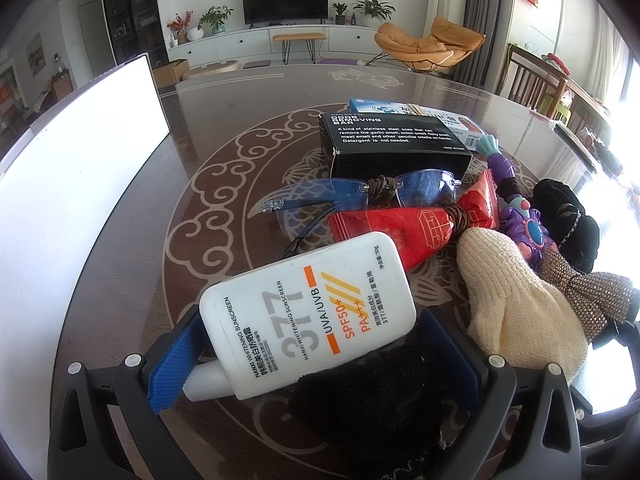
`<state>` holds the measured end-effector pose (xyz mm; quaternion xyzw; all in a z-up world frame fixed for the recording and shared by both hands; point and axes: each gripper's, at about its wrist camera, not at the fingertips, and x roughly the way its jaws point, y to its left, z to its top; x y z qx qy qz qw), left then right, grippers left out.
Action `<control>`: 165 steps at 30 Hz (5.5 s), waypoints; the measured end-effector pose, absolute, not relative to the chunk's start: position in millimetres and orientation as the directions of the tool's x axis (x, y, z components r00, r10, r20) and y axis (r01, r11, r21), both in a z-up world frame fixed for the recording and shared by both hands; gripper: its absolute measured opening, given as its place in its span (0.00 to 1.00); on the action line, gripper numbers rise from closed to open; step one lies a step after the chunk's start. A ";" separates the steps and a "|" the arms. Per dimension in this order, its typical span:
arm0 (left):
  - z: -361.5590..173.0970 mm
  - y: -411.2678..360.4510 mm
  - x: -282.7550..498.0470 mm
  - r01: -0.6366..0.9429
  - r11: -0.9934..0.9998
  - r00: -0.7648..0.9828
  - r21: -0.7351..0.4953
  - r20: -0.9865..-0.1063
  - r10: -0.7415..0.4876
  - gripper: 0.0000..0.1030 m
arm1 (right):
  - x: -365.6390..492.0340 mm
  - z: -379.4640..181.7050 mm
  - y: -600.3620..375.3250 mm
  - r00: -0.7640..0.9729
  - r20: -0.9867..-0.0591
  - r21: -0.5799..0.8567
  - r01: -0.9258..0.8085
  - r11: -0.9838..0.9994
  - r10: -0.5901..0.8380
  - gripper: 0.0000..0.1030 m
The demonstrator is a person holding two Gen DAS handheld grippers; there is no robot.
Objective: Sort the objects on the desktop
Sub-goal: 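Close left gripper on the black fuzzy glove and lift it, then carry black glove with left tool while right tool carries rhinestone clip toward white box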
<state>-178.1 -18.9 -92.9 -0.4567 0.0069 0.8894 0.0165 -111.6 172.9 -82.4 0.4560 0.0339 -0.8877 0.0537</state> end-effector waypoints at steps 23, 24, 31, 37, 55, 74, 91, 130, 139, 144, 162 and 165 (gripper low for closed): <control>-92.6 -30.8 -97.2 -0.202 -0.979 -0.572 0.003 -0.812 0.116 1.00 | -111.6 -82.4 173.1 -0.579 -0.813 -0.011 0.126 -0.992 -0.064 1.00; -92.5 -30.6 -97.7 -0.203 -0.979 -0.572 0.003 -0.812 0.116 1.00 | -111.6 -82.4 172.5 -0.579 -0.813 -0.011 0.126 -0.992 -0.064 1.00; -92.4 -30.0 -97.6 -0.203 -0.979 -0.572 0.003 -0.812 0.116 1.00 | -111.6 -82.4 173.0 -0.579 -0.813 -0.011 0.126 -0.992 -0.064 1.00; -92.3 -30.1 -97.6 -0.203 -0.979 -0.572 0.003 -0.812 0.116 1.00 | -111.5 -82.3 172.4 -0.579 -0.813 -0.011 0.126 -0.992 -0.064 1.00; -92.4 -30.5 -97.8 -0.203 -0.979 -0.572 0.003 -0.812 0.116 1.00 | -111.4 -82.3 173.5 -0.579 -0.813 -0.011 0.126 -0.992 -0.065 1.00; -92.6 -30.4 -97.7 -0.204 -0.979 -0.572 0.003 -0.812 0.117 1.00 | -111.2 -82.2 173.3 -0.579 -0.813 -0.011 0.126 -0.992 -0.065 1.00; -92.6 -30.2 -97.7 -0.204 -0.979 -0.571 0.002 -0.812 0.117 1.00 | -111.2 -82.1 173.6 -0.579 -0.813 -0.010 0.125 -0.992 -0.065 1.00; -72.6 -18.1 -65.4 -0.401 -0.906 -0.540 -0.140 -0.763 0.357 0.38 | -84.1 -50.2 228.3 -0.428 -0.863 0.170 0.253 -0.952 -0.268 1.00; -60.0 -64.0 -37.6 -0.305 -0.930 -0.563 -0.205 -0.749 0.350 0.38 | -121.5 -51.0 182.5 -0.477 -0.795 0.352 0.138 -0.926 -0.374 1.00; -45.0 -74.8 -21.9 -0.305 -0.932 -0.591 -0.196 -0.729 0.347 0.38 | -141.5 -67.0 189.1 -0.489 -0.804 0.413 -0.046 -0.910 -0.340 0.66; 17.2 -127.4 24.1 -0.242 -0.908 -0.690 -0.341 -0.598 0.408 0.38 | -72.5 14.2 221.7 -0.542 -0.758 0.320 0.177 -0.931 -0.364 0.49; 43.6 -174.3 34.6 -0.169 -0.918 -0.741 -0.359 -0.568 0.358 0.38 | -64.8 44.7 172.3 -0.526 -0.732 0.303 0.318 -0.899 -0.433 0.49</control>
